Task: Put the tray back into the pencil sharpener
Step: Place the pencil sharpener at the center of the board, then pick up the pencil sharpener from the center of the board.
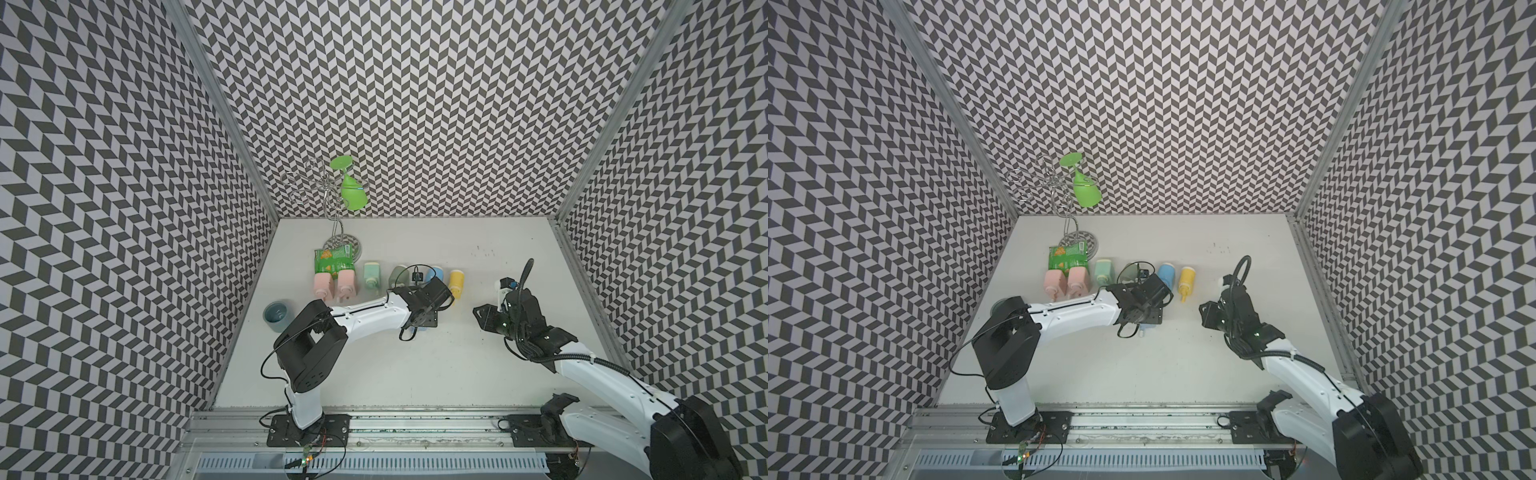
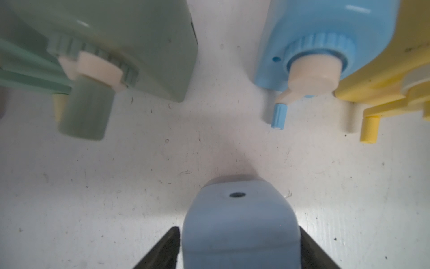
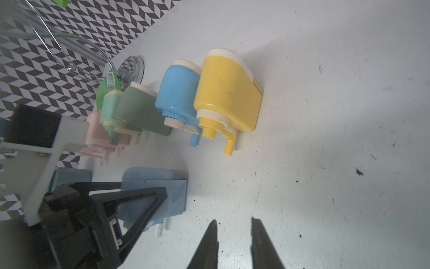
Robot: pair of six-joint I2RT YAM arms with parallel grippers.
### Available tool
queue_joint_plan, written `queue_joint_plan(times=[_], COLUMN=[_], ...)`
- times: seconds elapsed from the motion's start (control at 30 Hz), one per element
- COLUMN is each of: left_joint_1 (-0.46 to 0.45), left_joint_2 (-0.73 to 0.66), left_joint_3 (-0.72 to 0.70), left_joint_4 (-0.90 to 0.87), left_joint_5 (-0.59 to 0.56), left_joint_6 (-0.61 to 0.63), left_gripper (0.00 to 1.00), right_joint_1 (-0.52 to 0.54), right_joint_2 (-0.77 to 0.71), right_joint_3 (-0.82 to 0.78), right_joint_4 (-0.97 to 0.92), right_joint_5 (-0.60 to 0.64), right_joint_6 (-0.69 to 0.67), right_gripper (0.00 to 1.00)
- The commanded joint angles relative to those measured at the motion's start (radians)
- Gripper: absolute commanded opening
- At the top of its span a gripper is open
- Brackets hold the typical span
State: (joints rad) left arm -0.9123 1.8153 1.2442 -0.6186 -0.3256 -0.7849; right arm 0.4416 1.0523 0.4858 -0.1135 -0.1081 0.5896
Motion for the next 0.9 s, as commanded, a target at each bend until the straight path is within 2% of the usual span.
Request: queue_joint_plan(times=[0.0,0.07,0.2,0.4,0.5,0.63,0.73,0.87], left_joint_1=[-0.005,-0.005,-0.027,-0.018,0.064,0.232,0.343,0.444], left_joint_2=[-0.009,-0.039,-0.140,-0.408,-0.566,-0.749,-0.835,-0.906], left_joint_3=[0.019,0.008,-0.011,-0.133,-0.238,-0.386,-0.446,-0.487], left_joint_4=[-0.011,-0.003,0.014,0.076,0.124,0.209,0.224,0.224], left_joint_5=[-0.026,-0.031,-0.067,-0.153,-0.157,-0.094,-0.053,-0.010], left_joint_6=[-0.001,0.001,0.002,-0.037,-0.046,-0.028,-0.006,0.022], left_gripper=[0.90,0.95,0.96,0.98,0.97,0.97,0.96,0.96], right_joint_1=[-0.006,-0.006,0.027,0.239,0.364,0.483,0.522,0.552], right_joint_2=[-0.024,-0.030,-0.040,0.023,0.107,0.269,0.403,0.548], right_joint_3=[0.033,0.045,0.078,0.190,0.259,0.359,0.440,0.525], right_joint_4=[-0.005,-0.020,-0.060,-0.106,-0.109,-0.110,-0.135,-0.151], right_joint_5=[-0.007,-0.011,0.018,0.173,0.248,0.317,0.359,0.396], right_joint_6=[-0.035,-0.048,-0.062,-0.029,0.000,0.031,0.051,0.069], right_gripper=[0.36,0.44,0.54,0.70,0.78,0.89,0.95,0.96])
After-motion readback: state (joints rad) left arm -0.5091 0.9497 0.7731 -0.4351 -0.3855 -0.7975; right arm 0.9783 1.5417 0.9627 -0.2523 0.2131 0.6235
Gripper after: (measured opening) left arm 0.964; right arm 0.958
